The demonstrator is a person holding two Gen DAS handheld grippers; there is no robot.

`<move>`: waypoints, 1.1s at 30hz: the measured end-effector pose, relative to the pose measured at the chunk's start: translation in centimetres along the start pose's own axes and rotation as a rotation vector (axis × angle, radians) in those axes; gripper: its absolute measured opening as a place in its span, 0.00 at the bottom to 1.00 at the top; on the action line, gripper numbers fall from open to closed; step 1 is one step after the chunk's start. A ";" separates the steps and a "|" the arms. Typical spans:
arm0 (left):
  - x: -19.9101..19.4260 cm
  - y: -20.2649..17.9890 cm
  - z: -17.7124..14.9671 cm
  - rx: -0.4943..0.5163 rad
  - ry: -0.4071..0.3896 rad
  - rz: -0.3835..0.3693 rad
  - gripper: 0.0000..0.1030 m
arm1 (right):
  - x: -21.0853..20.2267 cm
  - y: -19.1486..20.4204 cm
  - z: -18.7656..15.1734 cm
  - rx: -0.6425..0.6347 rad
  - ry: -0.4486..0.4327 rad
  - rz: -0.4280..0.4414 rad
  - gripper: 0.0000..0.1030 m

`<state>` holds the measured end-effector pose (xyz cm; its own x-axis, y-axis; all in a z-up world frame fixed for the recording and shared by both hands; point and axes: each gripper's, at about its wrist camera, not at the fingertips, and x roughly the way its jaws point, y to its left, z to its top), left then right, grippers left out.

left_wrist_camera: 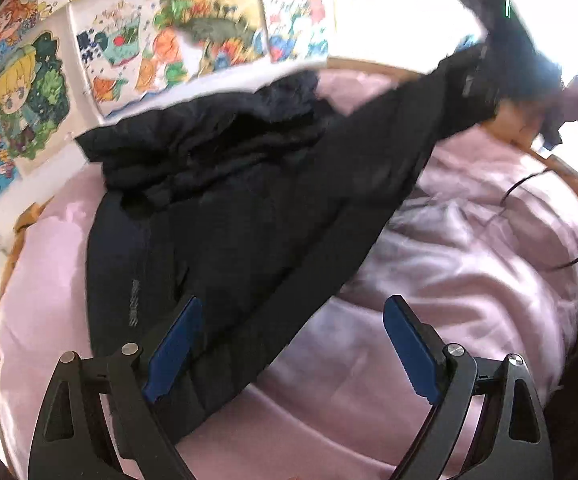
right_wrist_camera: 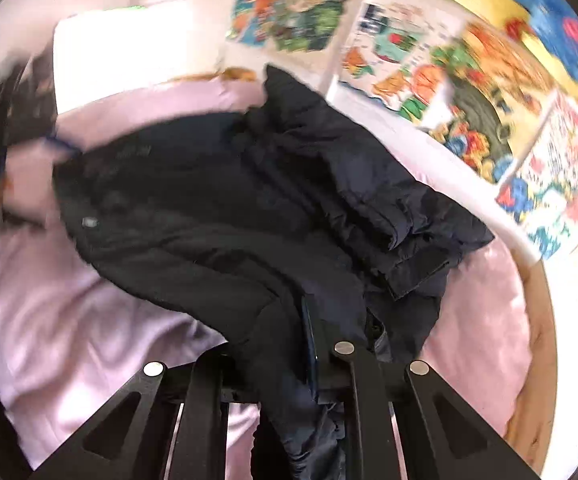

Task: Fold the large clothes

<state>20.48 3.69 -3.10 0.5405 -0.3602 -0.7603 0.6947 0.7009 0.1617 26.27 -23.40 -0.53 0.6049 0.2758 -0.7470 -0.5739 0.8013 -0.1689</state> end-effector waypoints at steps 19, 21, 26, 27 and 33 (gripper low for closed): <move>1.9 3.9 -1.0 -0.055 0.160 0.288 0.58 | -0.8 -1.1 0.7 0.042 -0.015 0.014 0.12; 1.6 3.2 -0.8 -0.014 0.163 0.287 0.37 | -0.9 -0.7 0.3 0.016 -0.004 0.010 0.11; 1.3 1.3 -0.1 0.078 0.151 0.327 0.09 | -1.0 1.0 -1.1 -0.089 0.045 -0.006 0.09; 0.9 1.2 0.0 0.088 0.133 0.339 0.07 | -1.2 1.1 -1.3 -0.097 0.046 -0.008 0.09; -3.6 0.4 1.7 0.148 0.043 0.342 0.06 | -3.4 1.2 -2.1 -0.110 0.045 -0.022 0.07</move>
<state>19.61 4.28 0.77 0.7351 -0.0923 -0.6717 0.5399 0.6790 0.4975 22.38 -24.48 0.45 0.5943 0.2326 -0.7699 -0.6195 0.7429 -0.2537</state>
